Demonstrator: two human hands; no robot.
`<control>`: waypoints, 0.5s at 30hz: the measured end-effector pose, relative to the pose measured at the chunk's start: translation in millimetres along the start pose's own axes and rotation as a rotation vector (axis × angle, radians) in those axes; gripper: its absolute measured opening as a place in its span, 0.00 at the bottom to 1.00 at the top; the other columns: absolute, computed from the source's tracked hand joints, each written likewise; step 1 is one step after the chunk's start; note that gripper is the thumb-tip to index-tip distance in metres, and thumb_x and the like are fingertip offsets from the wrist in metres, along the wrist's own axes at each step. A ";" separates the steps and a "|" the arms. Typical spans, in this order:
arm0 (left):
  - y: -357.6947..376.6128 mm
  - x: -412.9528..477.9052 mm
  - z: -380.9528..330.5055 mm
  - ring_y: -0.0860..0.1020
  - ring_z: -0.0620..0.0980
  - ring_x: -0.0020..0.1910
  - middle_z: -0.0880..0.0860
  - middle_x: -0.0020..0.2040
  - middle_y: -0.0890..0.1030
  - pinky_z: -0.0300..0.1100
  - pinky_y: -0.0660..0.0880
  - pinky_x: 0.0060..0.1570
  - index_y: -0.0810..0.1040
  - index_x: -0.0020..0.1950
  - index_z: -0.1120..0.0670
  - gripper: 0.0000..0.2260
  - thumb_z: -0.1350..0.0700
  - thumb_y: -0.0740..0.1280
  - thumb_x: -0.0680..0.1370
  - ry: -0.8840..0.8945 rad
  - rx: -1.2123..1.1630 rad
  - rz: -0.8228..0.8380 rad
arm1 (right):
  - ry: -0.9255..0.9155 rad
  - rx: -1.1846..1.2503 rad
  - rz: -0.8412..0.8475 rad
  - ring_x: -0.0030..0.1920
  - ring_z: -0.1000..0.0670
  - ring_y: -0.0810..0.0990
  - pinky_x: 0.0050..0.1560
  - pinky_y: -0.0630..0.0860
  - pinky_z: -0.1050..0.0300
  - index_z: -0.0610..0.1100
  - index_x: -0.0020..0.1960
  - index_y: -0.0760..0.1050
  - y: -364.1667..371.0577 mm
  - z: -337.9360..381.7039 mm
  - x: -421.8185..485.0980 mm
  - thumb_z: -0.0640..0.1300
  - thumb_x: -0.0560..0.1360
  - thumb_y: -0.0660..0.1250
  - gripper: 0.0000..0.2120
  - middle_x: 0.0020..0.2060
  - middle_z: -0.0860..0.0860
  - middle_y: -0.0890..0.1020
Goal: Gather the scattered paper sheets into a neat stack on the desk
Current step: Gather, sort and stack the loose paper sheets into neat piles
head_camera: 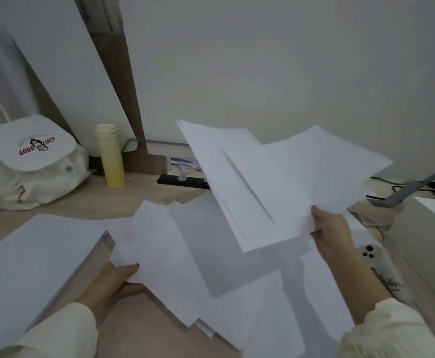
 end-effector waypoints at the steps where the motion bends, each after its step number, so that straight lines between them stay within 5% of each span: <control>1: 4.0 -2.1 -0.5 0.78 0.61 0.56 0.63 0.60 0.78 0.56 0.72 0.60 0.70 0.67 0.62 0.17 0.67 0.62 0.77 0.005 0.005 0.018 | 0.030 -0.034 0.032 0.34 0.53 0.81 0.27 0.77 0.66 0.31 0.66 0.68 4.5 -12.8 -4.2 0.32 0.76 0.61 0.18 0.40 0.49 0.81; 7: 18.9 -15.0 -0.7 0.80 0.59 0.53 0.59 0.55 0.82 0.52 0.81 0.45 0.72 0.64 0.57 0.15 0.65 0.63 0.77 0.014 -0.013 0.087 | 0.215 -0.191 0.113 0.52 0.40 0.77 0.42 0.75 0.54 0.32 0.68 0.67 5.7 -82.2 -18.0 0.32 0.77 0.60 0.19 0.58 0.39 0.78; 10: 16.2 -17.0 2.3 0.80 0.59 0.51 0.60 0.52 0.83 0.49 0.82 0.38 0.74 0.62 0.58 0.12 0.58 0.63 0.79 -0.025 -0.105 0.068 | 0.317 -0.272 0.097 0.44 0.42 0.77 0.39 0.74 0.52 0.30 0.66 0.68 -7.2 -114.8 -23.5 0.31 0.76 0.60 0.19 0.49 0.40 0.78; 13: 30.4 -23.2 6.2 0.82 0.56 0.49 0.53 0.44 0.86 0.52 0.80 0.45 0.77 0.53 0.51 0.11 0.47 0.59 0.79 -0.041 -0.143 0.117 | 0.406 -0.364 0.144 0.43 0.40 0.77 0.40 0.75 0.50 0.31 0.63 0.70 -13.2 -142.2 -39.3 0.28 0.74 0.60 0.17 0.45 0.40 0.79; 15: 42.7 -25.7 16.1 0.82 0.54 0.51 0.52 0.48 0.85 0.51 0.79 0.49 0.77 0.55 0.50 0.11 0.47 0.61 0.78 -0.050 -0.094 0.157 | 0.456 -0.412 0.217 0.42 0.40 0.79 0.39 0.77 0.50 0.32 0.58 0.72 -8.5 -154.1 -48.4 0.27 0.73 0.60 0.13 0.44 0.39 0.79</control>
Point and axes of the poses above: each hand's wrist, its own x-axis towards the middle knuckle, its own y-axis out of the palm, z = x × y, the point moved 9 cm from there along x, towards the middle knuckle
